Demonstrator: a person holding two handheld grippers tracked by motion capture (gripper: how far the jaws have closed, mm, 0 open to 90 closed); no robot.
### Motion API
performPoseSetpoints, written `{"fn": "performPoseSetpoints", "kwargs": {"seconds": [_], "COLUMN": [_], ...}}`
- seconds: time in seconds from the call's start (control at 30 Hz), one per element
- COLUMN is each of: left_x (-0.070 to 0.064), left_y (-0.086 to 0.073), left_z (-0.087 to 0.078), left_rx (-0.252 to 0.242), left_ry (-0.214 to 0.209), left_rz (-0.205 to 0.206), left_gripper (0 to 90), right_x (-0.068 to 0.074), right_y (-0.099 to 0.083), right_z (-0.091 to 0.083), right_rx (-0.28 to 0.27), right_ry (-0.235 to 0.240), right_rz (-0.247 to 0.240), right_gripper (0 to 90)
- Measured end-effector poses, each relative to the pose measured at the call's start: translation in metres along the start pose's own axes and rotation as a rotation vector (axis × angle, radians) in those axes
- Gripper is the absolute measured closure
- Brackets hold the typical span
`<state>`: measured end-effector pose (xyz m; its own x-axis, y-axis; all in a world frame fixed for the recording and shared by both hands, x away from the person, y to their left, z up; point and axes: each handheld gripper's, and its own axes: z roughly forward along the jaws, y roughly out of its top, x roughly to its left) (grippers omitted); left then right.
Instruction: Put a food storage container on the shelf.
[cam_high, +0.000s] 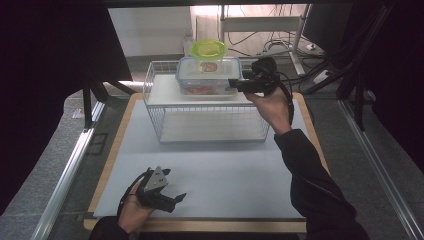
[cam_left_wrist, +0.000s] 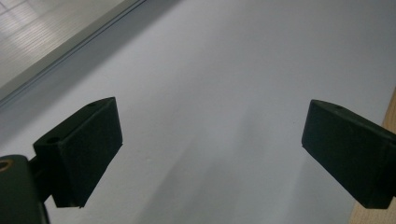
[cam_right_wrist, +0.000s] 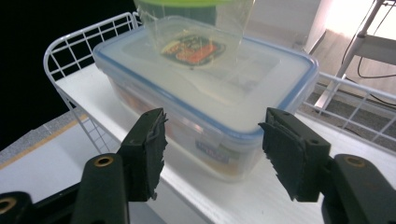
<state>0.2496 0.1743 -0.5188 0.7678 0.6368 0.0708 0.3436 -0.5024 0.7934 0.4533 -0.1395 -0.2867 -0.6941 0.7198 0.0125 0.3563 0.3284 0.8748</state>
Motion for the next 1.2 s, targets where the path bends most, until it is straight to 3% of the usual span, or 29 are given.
{"fn": "performPoseSetpoints", "kwargs": {"seconds": [0.33, 0.73, 1.07, 1.2], "left_x": [0.000, -0.001, -0.002, -0.002], "left_y": [0.000, 0.000, 0.000, 0.000], "left_z": [0.001, 0.001, 0.002, 0.002], "left_rx": [0.006, 0.009, 0.017, 0.018], "left_ry": [-0.001, -0.004, -0.007, -0.007], "left_rz": [0.005, 0.010, 0.018, 0.020], "left_gripper": [4.9, 4.9, 4.9, 4.9], "right_x": [0.009, 0.009, 0.011, 0.014], "right_y": [-0.017, -0.040, -0.062, -0.069], "right_z": [-0.008, -0.013, -0.021, -0.026], "right_rx": [0.060, 0.080, 0.064, 0.063], "right_ry": [-0.004, 0.026, 0.064, 0.066], "right_rz": [-0.068, -0.053, -0.041, -0.062], "right_gripper": [27.9, 18.1, 10.7, 9.6]}}
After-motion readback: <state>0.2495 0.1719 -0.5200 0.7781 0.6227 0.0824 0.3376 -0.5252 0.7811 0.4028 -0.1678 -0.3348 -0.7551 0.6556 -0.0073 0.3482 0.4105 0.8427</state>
